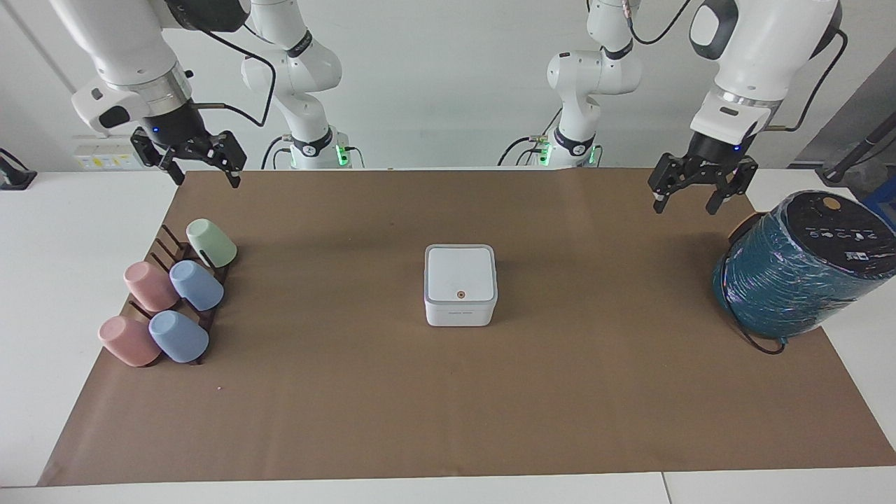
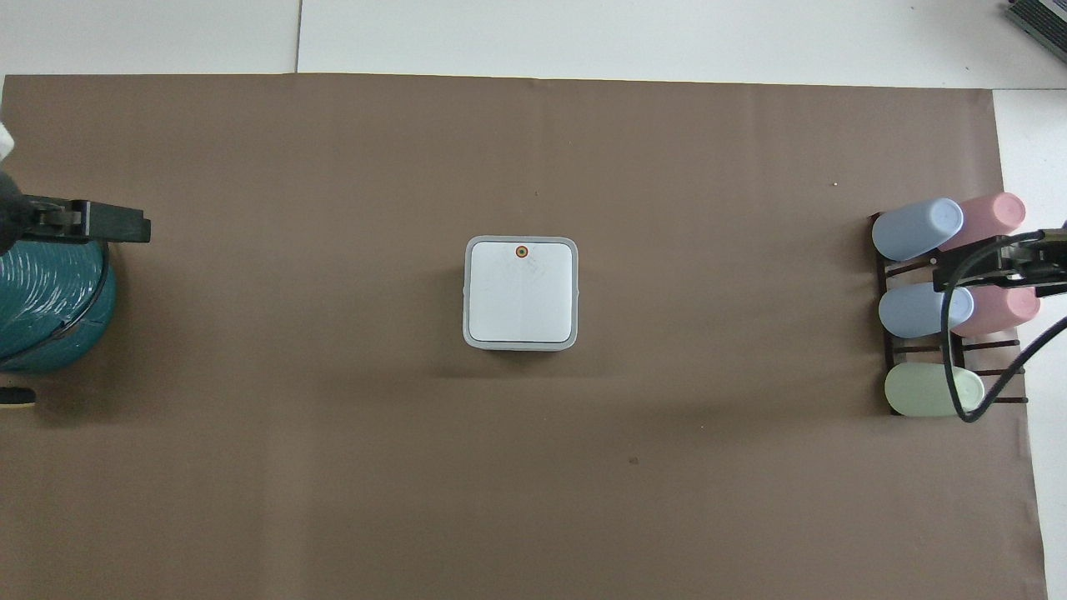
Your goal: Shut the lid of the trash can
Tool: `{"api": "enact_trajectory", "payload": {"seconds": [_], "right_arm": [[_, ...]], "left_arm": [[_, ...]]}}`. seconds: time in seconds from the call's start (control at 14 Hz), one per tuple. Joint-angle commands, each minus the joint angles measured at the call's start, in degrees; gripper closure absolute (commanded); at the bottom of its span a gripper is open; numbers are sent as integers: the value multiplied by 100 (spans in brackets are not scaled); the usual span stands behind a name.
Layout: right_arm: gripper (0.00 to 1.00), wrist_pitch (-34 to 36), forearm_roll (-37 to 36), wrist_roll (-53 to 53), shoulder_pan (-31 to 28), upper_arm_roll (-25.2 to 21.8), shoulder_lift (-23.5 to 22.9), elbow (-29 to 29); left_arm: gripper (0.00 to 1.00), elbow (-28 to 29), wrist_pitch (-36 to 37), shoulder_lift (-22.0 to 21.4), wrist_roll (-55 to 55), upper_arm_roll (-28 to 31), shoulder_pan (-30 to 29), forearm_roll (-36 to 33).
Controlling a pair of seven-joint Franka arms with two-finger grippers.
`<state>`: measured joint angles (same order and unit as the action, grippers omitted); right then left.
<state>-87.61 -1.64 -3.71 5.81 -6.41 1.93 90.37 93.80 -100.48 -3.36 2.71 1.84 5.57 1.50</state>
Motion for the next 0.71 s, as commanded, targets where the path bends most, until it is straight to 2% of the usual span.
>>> {"api": "enact_trajectory", "payload": {"seconds": [0.0,0.14,0.29,0.64], "right_arm": [[0,24,24,-69,-18,17,124,121],[0,24,24,-69,-18,17,124,121],[0,24,24,-69,-18,17,124,130],[0,24,24,-69,-18,17,124,130]], "left_arm": [[0,-686,790,335,238,-43,-153,17],[0,-1231,1248,607,238,-52,-266,44],[0,-1382,1512,670,238,-52,-294,105],[0,-741,1558,178,247,-87,-267,105]]}}
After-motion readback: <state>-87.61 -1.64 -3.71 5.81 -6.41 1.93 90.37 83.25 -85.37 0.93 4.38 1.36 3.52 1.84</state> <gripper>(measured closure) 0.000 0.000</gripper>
